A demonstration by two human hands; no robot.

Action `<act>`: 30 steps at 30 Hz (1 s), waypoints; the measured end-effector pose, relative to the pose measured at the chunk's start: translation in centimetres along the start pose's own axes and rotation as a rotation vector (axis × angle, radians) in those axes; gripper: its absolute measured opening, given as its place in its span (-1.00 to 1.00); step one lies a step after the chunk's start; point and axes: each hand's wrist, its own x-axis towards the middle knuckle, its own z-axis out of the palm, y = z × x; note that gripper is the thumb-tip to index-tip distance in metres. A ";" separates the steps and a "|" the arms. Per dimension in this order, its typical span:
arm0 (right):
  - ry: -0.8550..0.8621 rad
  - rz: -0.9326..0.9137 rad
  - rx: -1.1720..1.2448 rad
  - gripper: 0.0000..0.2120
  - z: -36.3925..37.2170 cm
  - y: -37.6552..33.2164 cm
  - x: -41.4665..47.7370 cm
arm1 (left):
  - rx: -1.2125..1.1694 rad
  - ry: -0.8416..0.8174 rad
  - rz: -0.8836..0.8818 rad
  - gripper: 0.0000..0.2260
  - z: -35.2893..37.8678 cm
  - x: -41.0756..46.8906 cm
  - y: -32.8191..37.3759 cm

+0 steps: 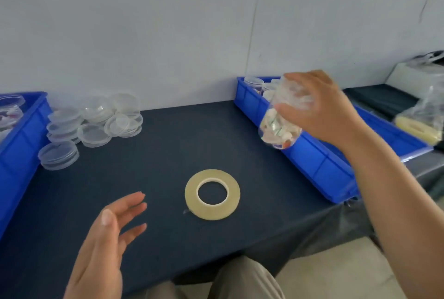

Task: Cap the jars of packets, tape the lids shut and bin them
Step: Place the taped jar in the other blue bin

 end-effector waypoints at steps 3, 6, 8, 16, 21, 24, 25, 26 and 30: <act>0.127 0.143 -0.103 -0.33 -3.0 4.6 3.8 | 0.042 0.025 -0.011 -0.64 -0.7 -0.2 0.0; 0.244 0.306 -0.193 -0.33 -4.8 9.4 6.1 | 0.113 0.029 0.008 -0.64 -1.0 -0.3 -0.1; 0.264 0.415 -0.237 -0.31 -5.1 12.3 7.0 | 0.180 0.030 0.012 -0.63 -1.1 -0.4 -0.2; -0.054 0.686 -0.379 -0.15 -0.9 20.6 7.9 | 0.316 0.005 0.033 -0.78 -0.8 -1.1 -0.4; -0.094 0.731 -0.210 -0.48 2.5 23.1 8.0 | 0.398 -0.004 0.045 -0.76 -0.7 -1.0 -1.1; -0.038 0.734 -0.081 -0.71 3.7 23.6 8.1 | 0.420 -0.001 0.030 -0.75 -0.6 -0.7 -1.5; -0.030 0.737 -0.027 -0.79 3.9 23.8 8.1 | 0.427 -0.001 0.022 -0.75 -0.6 -0.6 -1.6; -0.021 0.740 0.025 -0.80 4.0 23.8 8.1 | 0.435 -0.003 0.014 -0.75 -0.5 -0.5 -1.6; 0.069 0.850 0.222 -0.50 3.3 23.7 8.6 | 0.429 -0.022 -0.026 -0.76 -0.1 -0.4 -1.8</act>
